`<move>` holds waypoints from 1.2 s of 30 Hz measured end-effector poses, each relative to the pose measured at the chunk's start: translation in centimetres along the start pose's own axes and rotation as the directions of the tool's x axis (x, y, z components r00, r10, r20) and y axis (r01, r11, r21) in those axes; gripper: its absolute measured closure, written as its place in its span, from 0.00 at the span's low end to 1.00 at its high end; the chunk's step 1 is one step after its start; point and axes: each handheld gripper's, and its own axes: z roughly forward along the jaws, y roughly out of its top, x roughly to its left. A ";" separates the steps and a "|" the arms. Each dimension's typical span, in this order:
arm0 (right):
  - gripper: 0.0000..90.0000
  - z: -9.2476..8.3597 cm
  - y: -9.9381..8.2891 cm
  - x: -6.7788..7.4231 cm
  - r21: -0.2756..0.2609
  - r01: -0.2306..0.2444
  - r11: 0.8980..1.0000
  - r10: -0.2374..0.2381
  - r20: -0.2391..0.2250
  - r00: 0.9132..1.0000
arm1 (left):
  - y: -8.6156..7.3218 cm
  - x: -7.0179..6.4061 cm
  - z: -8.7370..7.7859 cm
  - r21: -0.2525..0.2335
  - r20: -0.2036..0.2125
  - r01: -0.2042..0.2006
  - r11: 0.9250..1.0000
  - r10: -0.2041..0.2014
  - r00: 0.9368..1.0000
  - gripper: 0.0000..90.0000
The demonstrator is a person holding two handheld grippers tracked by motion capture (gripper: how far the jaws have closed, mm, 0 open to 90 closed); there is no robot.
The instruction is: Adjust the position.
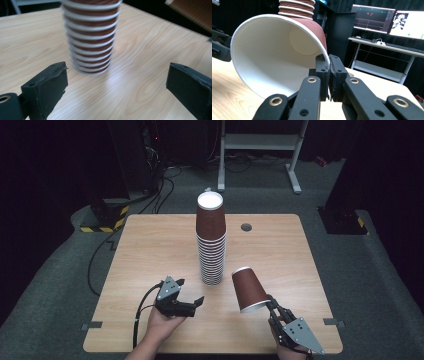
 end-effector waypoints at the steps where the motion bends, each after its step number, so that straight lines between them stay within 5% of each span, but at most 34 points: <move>1: 0.96 0.0 0.0 0.0 0.003 -0.003 1.000 0.003 -0.001 1.000 | -0.3 0.4 -0.2 0.015 -0.019 0.001 1.000 0.000 1.000 0.05; 13: 0.96 0.5 -0.4 -0.4 0.038 -0.011 0.999 0.011 -0.014 1.000 | -3.1 4.3 -0.8 0.124 -0.141 0.055 0.991 -0.037 0.989 0.04; 18: 0.96 0.7 -0.5 -0.7 0.048 -0.020 0.999 0.021 -0.008 1.000 | -3.9 5.2 -0.9 0.178 -0.198 0.033 0.983 0.003 0.980 0.03; 22: 0.96 0.9 -0.5 -0.8 0.064 -0.018 0.998 0.019 -0.007 1.000 | -4.6 5.6 -0.8 0.223 -0.207 0.029 0.974 0.018 0.978 0.02; 26: 0.96 1.3 -0.6 -1.0 0.084 -0.034 0.996 0.035 -0.006 0.999 | -5.4 5.8 -0.6 0.247 -0.181 0.044 0.968 0.002 0.984 0.02; 36: 0.96 2.1 -0.6 -1.6 0.177 -0.024 0.984 0.031 -0.040 0.999 | -5.7 6.4 -0.7 0.242 -0.163 0.054 0.969 -0.014 0.987 0.02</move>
